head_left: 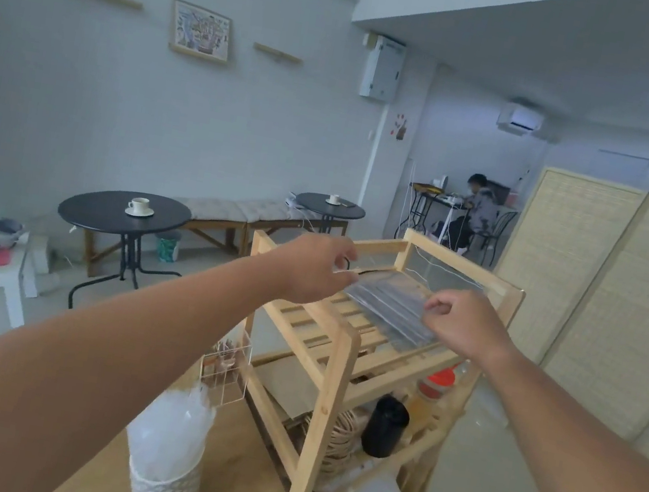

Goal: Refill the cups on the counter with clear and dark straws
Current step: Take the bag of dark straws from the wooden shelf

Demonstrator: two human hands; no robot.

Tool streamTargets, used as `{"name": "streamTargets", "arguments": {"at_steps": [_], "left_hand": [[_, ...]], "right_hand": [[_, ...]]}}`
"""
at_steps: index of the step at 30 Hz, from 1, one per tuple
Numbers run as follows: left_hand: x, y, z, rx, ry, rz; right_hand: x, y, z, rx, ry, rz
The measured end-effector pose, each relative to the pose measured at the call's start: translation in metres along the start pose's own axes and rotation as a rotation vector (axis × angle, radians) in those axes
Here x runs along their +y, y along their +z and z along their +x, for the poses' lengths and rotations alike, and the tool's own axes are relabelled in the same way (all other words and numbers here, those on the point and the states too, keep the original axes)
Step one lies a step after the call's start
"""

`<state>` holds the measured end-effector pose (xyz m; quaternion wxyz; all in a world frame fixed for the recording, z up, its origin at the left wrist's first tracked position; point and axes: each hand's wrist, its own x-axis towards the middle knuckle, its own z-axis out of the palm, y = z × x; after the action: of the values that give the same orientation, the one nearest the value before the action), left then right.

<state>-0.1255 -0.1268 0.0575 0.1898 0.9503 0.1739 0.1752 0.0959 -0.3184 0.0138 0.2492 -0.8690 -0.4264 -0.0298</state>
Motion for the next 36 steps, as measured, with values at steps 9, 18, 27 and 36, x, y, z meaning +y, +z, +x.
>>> {"name": "streamTargets", "arguments": {"at_steps": [9, 18, 27, 36], "left_hand": [[0.033, 0.079, 0.148, -0.265, -0.097, 0.209], [-0.009, 0.114, 0.214, -0.369, -0.204, 0.274], [-0.026, 0.118, 0.212, -0.388, -0.272, 0.263], [-0.017, 0.096, 0.18, -0.309, -0.24, 0.208]], "right_hand": [[0.101, 0.001, 0.097, -0.118, 0.027, -0.05], [0.179, 0.054, 0.181, -0.223, 0.05, -0.018], [0.177, 0.08, 0.208, -0.254, 0.119, -0.088], [0.153, 0.056, 0.184, -0.284, 0.193, 0.168]]}}
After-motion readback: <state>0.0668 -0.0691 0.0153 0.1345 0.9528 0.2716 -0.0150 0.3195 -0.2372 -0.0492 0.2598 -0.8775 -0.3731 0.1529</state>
